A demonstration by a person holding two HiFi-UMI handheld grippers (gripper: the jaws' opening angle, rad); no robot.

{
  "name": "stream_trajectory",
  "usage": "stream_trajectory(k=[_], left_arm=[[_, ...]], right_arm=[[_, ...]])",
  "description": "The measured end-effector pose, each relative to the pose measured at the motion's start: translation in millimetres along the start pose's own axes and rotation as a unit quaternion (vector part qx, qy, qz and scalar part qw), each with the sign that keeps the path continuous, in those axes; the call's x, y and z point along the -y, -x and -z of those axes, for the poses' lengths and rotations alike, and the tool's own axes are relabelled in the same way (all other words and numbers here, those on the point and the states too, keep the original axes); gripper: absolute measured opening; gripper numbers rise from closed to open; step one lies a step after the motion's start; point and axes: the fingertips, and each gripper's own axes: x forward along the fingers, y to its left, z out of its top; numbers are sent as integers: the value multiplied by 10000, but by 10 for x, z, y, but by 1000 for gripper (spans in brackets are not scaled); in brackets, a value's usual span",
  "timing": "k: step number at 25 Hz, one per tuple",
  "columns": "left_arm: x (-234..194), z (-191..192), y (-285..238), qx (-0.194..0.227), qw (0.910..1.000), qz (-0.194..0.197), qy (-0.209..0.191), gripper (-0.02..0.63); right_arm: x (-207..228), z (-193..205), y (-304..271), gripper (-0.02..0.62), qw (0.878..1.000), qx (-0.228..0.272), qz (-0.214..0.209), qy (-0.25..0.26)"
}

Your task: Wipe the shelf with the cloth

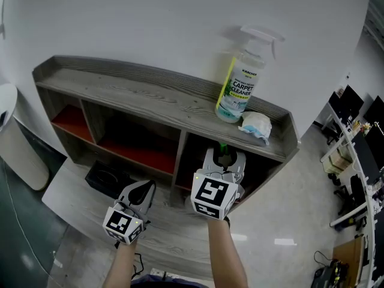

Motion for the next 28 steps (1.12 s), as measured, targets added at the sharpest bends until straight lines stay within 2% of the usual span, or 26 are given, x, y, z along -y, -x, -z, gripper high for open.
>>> stream_trajectory(k=[18, 25, 28], left_arm=[[278, 20, -172, -13, 9993, 361, 28, 0], [324, 45, -205, -36, 9990, 441, 44, 0], [301, 53, -203, -47, 9991, 427, 53, -2]], right_arm=[[791, 235, 335, 106, 9916, -216, 1023, -759], [785, 260, 350, 106, 9930, -293, 1035, -492], [707, 248, 339, 106, 9950, -395, 914, -46]])
